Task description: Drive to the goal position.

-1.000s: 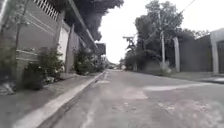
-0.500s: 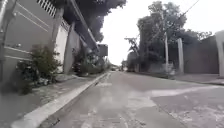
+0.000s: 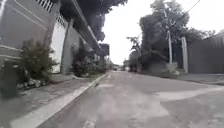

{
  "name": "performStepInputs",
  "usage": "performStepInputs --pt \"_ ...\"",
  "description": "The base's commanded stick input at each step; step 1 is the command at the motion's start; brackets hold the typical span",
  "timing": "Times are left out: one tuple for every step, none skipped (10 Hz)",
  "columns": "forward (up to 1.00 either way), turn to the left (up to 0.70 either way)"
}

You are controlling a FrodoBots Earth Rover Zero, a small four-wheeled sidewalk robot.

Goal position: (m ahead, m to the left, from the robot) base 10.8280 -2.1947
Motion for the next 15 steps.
performStepInputs --pt "0.7 0.0" --pt "0.7 0.0" --pt "0.7 0.0" --pt "0.7 0.0" --pt "0.7 0.0" --pt "0.7 0.0" --pt "0.7 0.0" --pt "0.7 0.0" --pt "0.7 0.0" --pt "0.7 0.0" --pt "0.7 -0.22" --pt "0.7 -0.35" --pt "0.7 -0.35" --pt "0.7 -0.35" --pt "0.7 -0.35"
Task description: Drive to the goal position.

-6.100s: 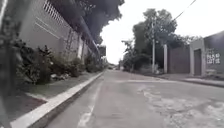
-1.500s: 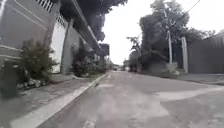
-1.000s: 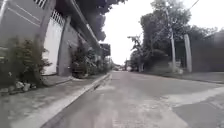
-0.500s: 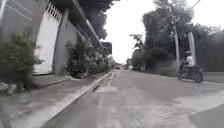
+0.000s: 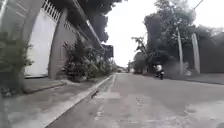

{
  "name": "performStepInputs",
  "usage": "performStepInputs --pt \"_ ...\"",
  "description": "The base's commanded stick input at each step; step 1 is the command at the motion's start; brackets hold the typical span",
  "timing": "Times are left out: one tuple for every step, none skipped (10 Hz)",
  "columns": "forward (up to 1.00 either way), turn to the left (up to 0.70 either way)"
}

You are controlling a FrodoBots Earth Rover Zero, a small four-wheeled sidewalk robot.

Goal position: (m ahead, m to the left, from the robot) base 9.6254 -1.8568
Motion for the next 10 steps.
performStepInputs --pt "0.7 -0.35" --pt "0.7 -0.24" --pt "0.7 0.0" --pt "0.7 0.0" --pt "0.7 0.0" --pt "0.7 0.0" --pt "0.7 0.0" --pt "0.7 0.0" --pt "0.7 0.0" --pt "0.7 0.0"
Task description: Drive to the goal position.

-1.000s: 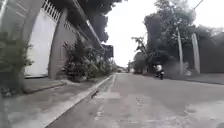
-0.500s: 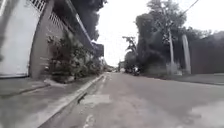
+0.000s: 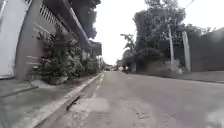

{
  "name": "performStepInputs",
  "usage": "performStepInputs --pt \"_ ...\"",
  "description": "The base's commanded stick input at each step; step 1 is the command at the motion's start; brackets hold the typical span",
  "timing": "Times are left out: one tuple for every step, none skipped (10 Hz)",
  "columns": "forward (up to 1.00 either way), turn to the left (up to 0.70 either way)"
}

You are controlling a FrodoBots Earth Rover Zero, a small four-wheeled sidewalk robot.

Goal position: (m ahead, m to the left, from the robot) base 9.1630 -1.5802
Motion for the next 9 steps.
performStepInputs --pt "0.7 0.0" --pt "0.7 0.0" --pt "0.7 0.0" --pt "0.7 0.0" --pt "0.7 0.0" --pt "0.7 0.0" --pt "0.7 0.0" --pt "0.7 0.0" --pt "0.7 0.0"
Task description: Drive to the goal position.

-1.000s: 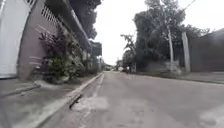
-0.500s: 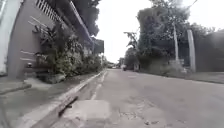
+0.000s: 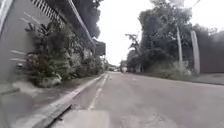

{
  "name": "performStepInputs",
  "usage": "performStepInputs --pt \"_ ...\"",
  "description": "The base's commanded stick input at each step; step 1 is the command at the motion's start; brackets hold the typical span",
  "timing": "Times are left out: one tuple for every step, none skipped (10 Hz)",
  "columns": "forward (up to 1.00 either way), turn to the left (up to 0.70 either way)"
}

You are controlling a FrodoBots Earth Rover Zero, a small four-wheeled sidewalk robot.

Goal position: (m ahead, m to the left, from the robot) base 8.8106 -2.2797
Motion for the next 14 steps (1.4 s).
performStepInputs --pt "0.7 0.0" --pt "0.7 0.0" --pt "0.7 0.0" --pt "0.7 0.0" --pt "0.7 0.0" --pt "0.7 0.0" --pt "0.7 0.0" --pt "0.7 0.0" --pt "0.7 0.0" --pt "0.7 0.0" --pt "0.7 0.0" --pt "0.7 0.0" --pt "0.7 0.0" --pt "0.7 0.0"
